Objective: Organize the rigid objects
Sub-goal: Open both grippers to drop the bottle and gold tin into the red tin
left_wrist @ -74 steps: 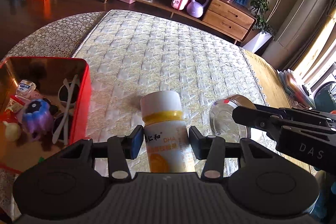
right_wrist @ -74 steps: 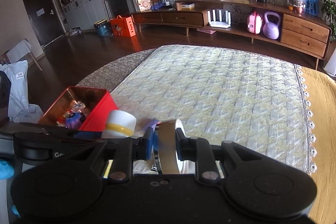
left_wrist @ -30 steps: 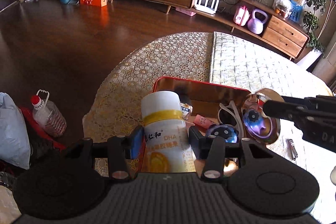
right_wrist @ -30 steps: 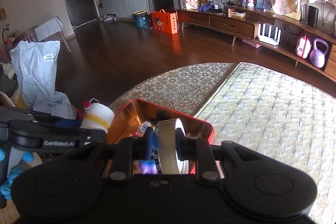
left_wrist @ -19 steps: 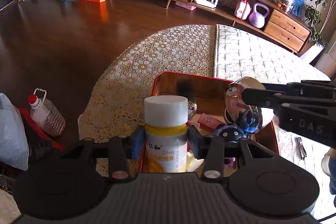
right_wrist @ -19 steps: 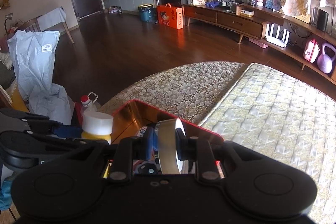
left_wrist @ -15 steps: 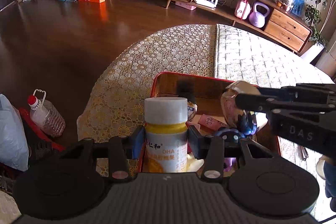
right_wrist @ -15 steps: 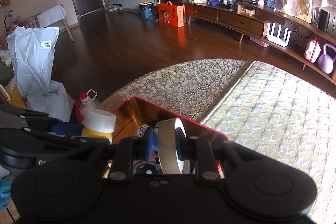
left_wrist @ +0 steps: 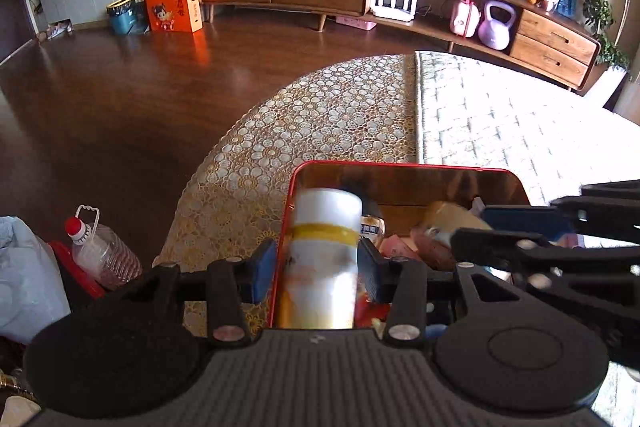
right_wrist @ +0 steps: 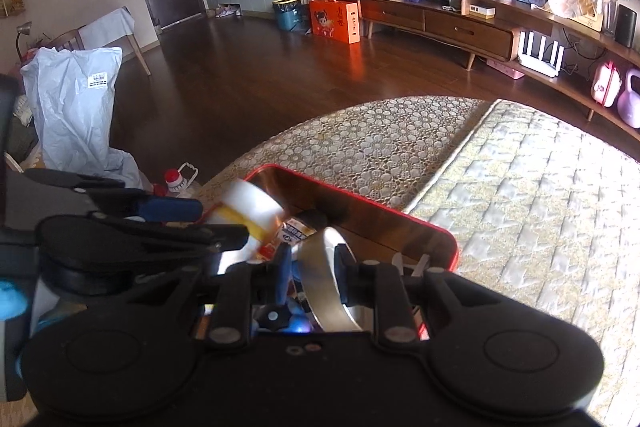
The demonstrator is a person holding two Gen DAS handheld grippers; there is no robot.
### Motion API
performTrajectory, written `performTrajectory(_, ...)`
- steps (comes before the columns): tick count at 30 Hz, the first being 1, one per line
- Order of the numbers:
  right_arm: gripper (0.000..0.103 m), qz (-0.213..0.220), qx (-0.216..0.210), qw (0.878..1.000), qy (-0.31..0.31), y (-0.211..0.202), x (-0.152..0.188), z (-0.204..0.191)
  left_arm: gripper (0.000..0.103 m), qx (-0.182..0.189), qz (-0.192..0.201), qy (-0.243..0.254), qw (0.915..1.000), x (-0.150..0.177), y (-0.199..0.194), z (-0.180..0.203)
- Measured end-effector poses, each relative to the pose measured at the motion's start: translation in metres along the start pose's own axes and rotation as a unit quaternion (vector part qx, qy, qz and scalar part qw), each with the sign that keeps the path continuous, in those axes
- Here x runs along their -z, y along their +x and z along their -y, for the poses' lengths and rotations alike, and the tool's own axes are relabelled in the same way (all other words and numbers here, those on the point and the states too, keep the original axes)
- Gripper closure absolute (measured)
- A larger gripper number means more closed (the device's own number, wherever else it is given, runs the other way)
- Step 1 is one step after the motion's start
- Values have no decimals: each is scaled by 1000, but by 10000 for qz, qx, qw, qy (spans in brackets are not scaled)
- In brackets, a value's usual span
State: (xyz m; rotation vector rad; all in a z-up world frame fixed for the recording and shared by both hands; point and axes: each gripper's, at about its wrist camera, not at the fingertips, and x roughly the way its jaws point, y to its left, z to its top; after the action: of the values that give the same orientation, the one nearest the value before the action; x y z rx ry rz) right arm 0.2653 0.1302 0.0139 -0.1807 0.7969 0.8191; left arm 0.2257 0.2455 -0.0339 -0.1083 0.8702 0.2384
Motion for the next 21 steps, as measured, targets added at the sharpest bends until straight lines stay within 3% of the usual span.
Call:
performTrajectory(14,74,14,-108,9999,123,-28,12,4,59,24,50,-87,9999,3,-11,3)
performTrajectory(18,70,17,-127,9998,116,-37,17,4,49,85,111,-92,9999,5,-21,6)
performTrajectory(21,66,45,-146,9998,111,-44,20,3,48,154,155,-117,9997,7,-30,9)
